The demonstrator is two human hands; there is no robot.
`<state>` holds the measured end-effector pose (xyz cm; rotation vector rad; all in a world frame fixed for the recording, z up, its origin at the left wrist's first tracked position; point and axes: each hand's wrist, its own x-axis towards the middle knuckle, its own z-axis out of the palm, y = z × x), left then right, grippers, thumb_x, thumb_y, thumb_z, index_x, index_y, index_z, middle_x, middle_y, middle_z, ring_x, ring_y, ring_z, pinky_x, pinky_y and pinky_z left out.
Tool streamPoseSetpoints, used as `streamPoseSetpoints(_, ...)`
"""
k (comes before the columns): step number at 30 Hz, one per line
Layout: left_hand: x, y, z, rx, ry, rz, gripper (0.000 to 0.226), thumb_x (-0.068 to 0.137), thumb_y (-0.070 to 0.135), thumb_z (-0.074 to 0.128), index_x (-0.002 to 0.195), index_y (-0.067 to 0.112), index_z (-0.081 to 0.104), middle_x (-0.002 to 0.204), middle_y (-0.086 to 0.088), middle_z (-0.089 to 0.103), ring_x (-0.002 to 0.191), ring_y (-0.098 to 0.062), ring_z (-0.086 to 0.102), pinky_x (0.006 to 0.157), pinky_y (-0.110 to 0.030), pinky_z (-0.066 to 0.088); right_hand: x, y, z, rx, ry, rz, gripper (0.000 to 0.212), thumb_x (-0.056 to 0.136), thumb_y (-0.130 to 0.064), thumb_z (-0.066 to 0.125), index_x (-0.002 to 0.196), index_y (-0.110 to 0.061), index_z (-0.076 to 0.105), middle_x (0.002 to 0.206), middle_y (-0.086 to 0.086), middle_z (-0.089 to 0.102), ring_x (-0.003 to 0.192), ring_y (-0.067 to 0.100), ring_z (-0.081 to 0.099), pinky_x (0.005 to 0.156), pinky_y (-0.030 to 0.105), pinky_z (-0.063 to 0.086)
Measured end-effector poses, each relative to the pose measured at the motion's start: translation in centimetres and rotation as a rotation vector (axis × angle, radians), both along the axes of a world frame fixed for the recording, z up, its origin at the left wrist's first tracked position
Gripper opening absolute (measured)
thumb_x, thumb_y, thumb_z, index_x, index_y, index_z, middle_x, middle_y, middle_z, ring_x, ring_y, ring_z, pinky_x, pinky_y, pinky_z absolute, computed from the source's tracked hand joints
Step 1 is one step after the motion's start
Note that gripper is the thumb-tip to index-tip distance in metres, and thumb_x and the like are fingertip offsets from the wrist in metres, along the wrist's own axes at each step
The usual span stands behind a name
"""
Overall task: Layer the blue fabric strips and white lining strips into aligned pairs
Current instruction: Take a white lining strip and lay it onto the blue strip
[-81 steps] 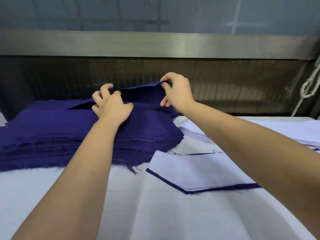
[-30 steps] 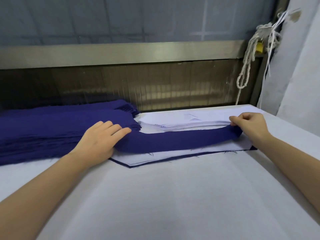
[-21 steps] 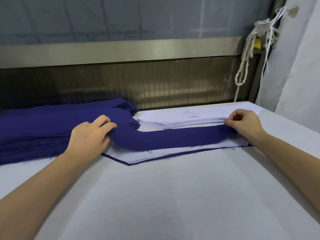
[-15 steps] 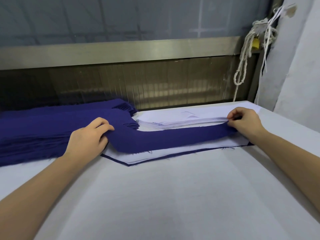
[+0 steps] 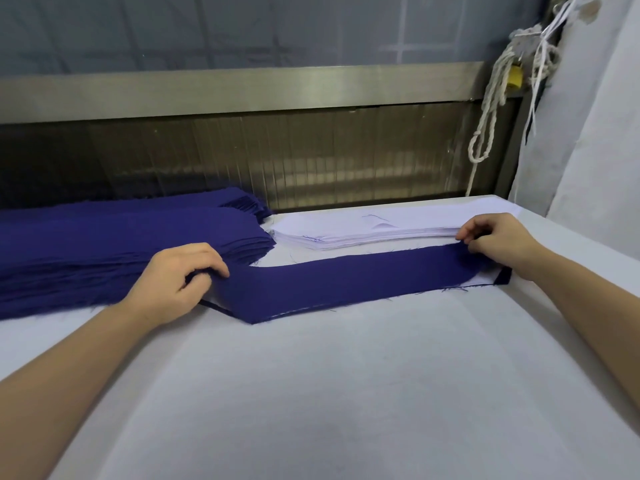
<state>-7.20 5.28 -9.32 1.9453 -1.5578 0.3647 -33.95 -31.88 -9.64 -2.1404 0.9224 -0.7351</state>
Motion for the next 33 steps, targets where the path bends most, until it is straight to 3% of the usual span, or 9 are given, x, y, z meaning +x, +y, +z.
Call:
streamPoseSetpoints(5,0.0,-0.22,-0.17,0.026,0.107,0.03,0.035,0.089,0.038,0.048,0.076,0.015,0.07,0.081,0.008,0.066,0.077,-0.01,0.059,0.069,-0.031,0.044,0.2,-0.24,-0.32,-0.049,0.012,-0.006,0.022,0.082,0.006,0.057,0.074,-0.013,0.065,0.071,0.003,0.061,0.073,0.02,0.052,0.063,0.024,0.041)
streamPoseSetpoints(8,0.23,-0.7,-0.44,0.08,0.081,0.07,0.008,0.085,0.014,0.069,0.079,0.019,0.072,0.084,0.01,0.066,0.08,-0.006,0.059,0.073,-0.024,0.045,0.04,-0.21,-0.52,-0.12,-0.001,-0.002,0.024,0.081,0.008,0.055,0.074,-0.013,0.066,0.074,0.005,0.062,0.074,0.019,0.053,0.062,0.02,0.043)
streamPoseSetpoints(11,0.29,-0.79,-0.55,0.149,0.053,0.069,0.022,0.079,0.0,0.072,0.091,0.018,0.075,0.091,0.012,0.061,0.087,-0.001,0.057,0.076,-0.006,0.039,-0.06,-0.05,-0.51,-0.21,-0.025,0.01,0.028,0.079,0.011,0.051,0.074,-0.011,0.066,0.078,0.009,0.064,0.075,0.019,0.054,0.059,0.007,0.041)
streamPoseSetpoints(14,0.4,-0.76,-0.41,0.137,0.058,0.048,0.025,0.078,-0.004,0.07,0.091,0.017,0.075,0.091,0.012,0.06,0.09,0.002,0.054,0.076,-0.004,0.038,-0.08,-0.03,-0.37,-0.262,-0.038,0.013,0.03,0.077,0.013,0.05,0.071,-0.012,0.066,0.077,0.009,0.064,0.072,0.018,0.053,0.058,0.004,0.039)
streamPoseSetpoints(19,0.4,-0.52,-0.47,0.187,0.045,0.022,0.028,0.08,-0.009,0.065,0.088,0.016,0.076,0.092,0.012,0.06,0.086,-0.007,0.059,0.077,-0.007,0.04,-0.42,-0.09,-0.29,-0.353,0.036,0.015,0.03,0.076,0.011,0.051,0.069,-0.015,0.065,0.076,0.006,0.065,0.075,0.021,0.055,0.069,0.026,0.04)
streamPoseSetpoints(24,0.42,-0.61,-0.37,0.169,0.016,0.008,0.03,0.082,-0.012,0.061,0.088,0.013,0.076,0.092,0.01,0.059,0.087,-0.012,0.061,0.077,-0.013,0.044,-0.45,0.17,-0.12,-0.427,0.106,0.024,0.025,0.075,0.009,0.053,0.068,-0.011,0.066,0.074,0.007,0.065,0.074,0.023,0.055,0.07,0.028,0.038)
streamPoseSetpoints(29,0.51,-0.65,-0.48,0.152,0.01,0.01,0.033,0.083,-0.015,0.058,0.087,0.012,0.076,0.092,0.01,0.058,0.087,-0.008,0.055,0.074,-0.008,0.04,-0.61,0.38,0.06,-0.5,0.121,0.007,0.02,0.074,0.01,0.053,0.071,-0.003,0.068,0.074,0.005,0.062,0.075,0.024,0.054,0.07,0.029,0.038)
streamPoseSetpoints(33,0.3,-0.74,-0.54,0.169,0.009,0.008,0.033,0.083,-0.014,0.057,0.088,0.013,0.076,0.092,0.01,0.057,0.087,-0.009,0.055,0.072,-0.01,0.041,-0.7,0.27,0.14,-0.508,0.209,-0.015,0.021,0.075,0.005,0.052,0.072,-0.008,0.068,0.078,0.002,0.062,0.077,0.024,0.055,0.073,0.034,0.047)
